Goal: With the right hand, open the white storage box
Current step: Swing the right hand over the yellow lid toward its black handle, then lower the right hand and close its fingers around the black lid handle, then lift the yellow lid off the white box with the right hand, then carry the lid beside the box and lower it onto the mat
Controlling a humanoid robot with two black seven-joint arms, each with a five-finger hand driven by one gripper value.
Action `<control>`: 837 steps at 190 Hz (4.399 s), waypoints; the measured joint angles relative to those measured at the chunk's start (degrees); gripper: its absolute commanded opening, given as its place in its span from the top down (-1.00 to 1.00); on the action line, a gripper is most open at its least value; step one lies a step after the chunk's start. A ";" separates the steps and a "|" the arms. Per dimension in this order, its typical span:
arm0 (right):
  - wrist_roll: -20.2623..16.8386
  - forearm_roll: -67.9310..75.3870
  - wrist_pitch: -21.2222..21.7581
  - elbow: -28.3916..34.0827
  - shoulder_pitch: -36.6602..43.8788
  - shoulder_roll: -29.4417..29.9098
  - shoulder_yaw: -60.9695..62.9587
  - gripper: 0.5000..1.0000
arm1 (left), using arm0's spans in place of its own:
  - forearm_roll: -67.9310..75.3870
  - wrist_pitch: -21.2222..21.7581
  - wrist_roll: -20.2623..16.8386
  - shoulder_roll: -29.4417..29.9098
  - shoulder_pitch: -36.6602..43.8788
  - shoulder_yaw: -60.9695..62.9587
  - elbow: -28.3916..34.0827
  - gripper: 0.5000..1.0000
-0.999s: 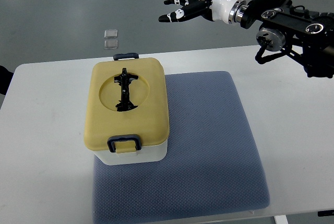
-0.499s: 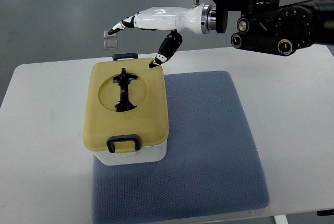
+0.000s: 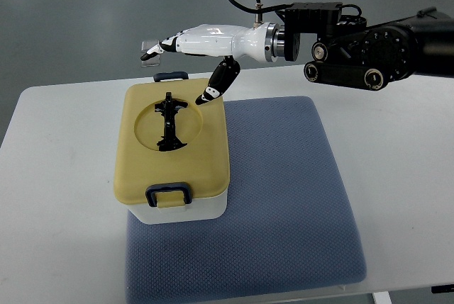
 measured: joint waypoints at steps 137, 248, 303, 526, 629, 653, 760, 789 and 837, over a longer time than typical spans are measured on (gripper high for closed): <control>-0.01 3.37 -1.11 -4.15 -5.40 7.33 4.14 -0.71 | 0.00 0.00 -0.02 0.00 0.00 0.00 -0.01 -1.00; -0.01 5.08 -2.78 -6.70 -8.79 10.09 6.67 0.34 | 0.00 0.00 0.06 0.00 0.00 0.00 0.10 -1.00; -0.01 5.40 -5.04 -6.75 -8.81 10.19 6.78 1.00 | 0.00 -0.07 0.06 0.00 0.00 0.00 0.09 -1.00; -0.01 2.36 -3.55 4.60 -4.57 -23.67 6.51 1.00 | 0.26 -0.09 0.04 0.00 0.00 0.18 -0.51 -1.00; -0.01 1.01 -5.56 4.32 -16.94 -30.54 6.51 1.00 | 0.42 -0.09 0.07 0.00 -0.01 0.30 -0.61 -1.00; -0.01 -1.55 -8.15 4.02 -20.46 -30.03 6.52 1.00 | 0.42 -0.09 0.07 0.00 -0.01 0.30 -0.61 -1.00; -0.01 -3.38 -15.58 3.77 -27.72 -21.86 6.61 1.00 | 0.35 -0.10 0.07 0.00 0.00 0.26 -0.52 -1.00; -0.01 -3.42 -16.64 3.41 -29.92 -20.45 6.62 1.00 | 0.35 -0.10 0.07 0.00 0.00 0.26 -0.52 -1.00; -0.01 -3.42 -18.31 3.28 -32.70 -19.79 6.62 0.04 | 0.35 -0.10 0.07 0.00 -0.01 0.28 -0.52 -1.00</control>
